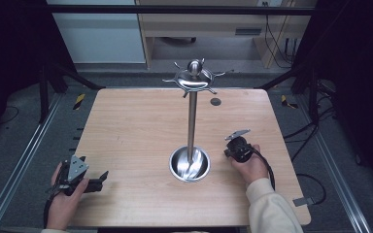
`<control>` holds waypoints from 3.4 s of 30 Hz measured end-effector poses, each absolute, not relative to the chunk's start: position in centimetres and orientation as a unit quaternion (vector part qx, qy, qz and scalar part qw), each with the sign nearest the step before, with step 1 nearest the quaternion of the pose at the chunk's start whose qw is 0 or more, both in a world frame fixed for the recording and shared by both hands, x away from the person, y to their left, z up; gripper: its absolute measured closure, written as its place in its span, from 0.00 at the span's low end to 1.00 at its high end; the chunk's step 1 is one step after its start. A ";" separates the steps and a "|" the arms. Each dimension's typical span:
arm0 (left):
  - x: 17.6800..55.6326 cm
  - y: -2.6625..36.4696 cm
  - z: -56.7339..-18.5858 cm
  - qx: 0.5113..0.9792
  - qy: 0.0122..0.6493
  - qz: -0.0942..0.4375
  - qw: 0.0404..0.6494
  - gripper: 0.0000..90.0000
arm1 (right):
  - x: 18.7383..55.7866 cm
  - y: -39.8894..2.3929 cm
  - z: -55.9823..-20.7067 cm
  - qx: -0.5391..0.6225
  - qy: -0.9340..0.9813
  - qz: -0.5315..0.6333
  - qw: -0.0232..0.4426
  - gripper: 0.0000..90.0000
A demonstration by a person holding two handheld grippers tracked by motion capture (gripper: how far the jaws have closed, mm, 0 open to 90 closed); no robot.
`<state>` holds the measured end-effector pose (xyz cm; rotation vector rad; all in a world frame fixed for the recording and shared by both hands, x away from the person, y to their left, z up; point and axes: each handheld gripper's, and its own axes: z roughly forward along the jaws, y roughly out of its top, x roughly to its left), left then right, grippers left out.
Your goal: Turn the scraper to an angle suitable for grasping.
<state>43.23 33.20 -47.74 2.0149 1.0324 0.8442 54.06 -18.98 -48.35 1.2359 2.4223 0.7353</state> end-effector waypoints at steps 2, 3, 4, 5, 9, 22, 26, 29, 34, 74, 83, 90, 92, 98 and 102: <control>43.2 33.2 -47.7 0.781 0.398 0.326 0.354 0.03 | 54.1 -19.1 -48.4 0.438 0.846 0.258 0.160 1.00; 43.2 33.2 -47.7 0.781 0.398 0.326 0.354 0.03 | 54.1 -19.1 -48.4 0.438 0.846 0.258 0.160 1.00; 43.2 33.2 -47.7 0.781 0.398 0.326 0.354 0.03 | 54.1 -19.2 -48.4 0.442 0.845 0.252 0.166 1.00; 43.2 33.2 -47.7 0.781 0.398 0.326 0.354 0.03 | 54.2 -19.4 -48.4 0.444 0.844 0.250 0.166 1.00; 43.2 33.1 -47.8 0.782 0.398 0.324 0.353 0.03 | 54.3 -20.1 -48.4 0.461 0.835 0.247 0.169 1.00; 42.6 32.7 -48.2 0.792 0.395 0.317 0.341 0.03 | 54.0 -21.3 -46.1 0.495 0.816 0.237 0.179 0.90; 42.2 32.5 -47.8 0.788 0.389 0.323 0.351 0.03 | 54.4 -21.7 -45.1 0.523 0.809 0.214 0.159 0.79; 42.2 32.5 -47.8 0.790 0.386 0.323 0.349 0.03 | 55.3 -21.6 -44.7 0.536 0.816 0.163 0.141 0.74; 42.2 32.4 -47.7 0.790 0.384 0.323 0.353 0.03 | 56.5 -21.0 -45.0 0.556 0.813 0.130 0.114 0.72; 42.4 32.1 -47.9 0.795 0.381 0.321 0.347 0.03 | 57.5 -21.3 -46.4 0.591 0.796 0.105 0.073 0.82; 42.4 32.1 -47.9 0.795 0.381 0.320 0.347 0.03 | 55.9 -22.2 -42.5 0.575 0.798 0.157 0.094 0.83; 42.4 32.1 -47.9 0.796 0.381 0.320 0.345 0.03 | 54.8 -22.8 -38.4 0.561 0.795 0.192 0.129 0.83; 42.4 32.2 -47.9 0.795 0.381 0.320 0.346 0.03 | 54.5 -22.9 -37.4 0.554 0.796 0.201 0.140 0.83; 42.2 32.3 -48.0 0.795 0.382 0.321 0.345 0.03 | 53.9 -22.9 -34.8 0.535 0.796 0.230 0.166 0.83; 42.2 32.5 -47.9 0.792 0.386 0.322 0.347 0.03 | 53.7 -22.8 -33.8 0.522 0.798 0.243 0.179 0.83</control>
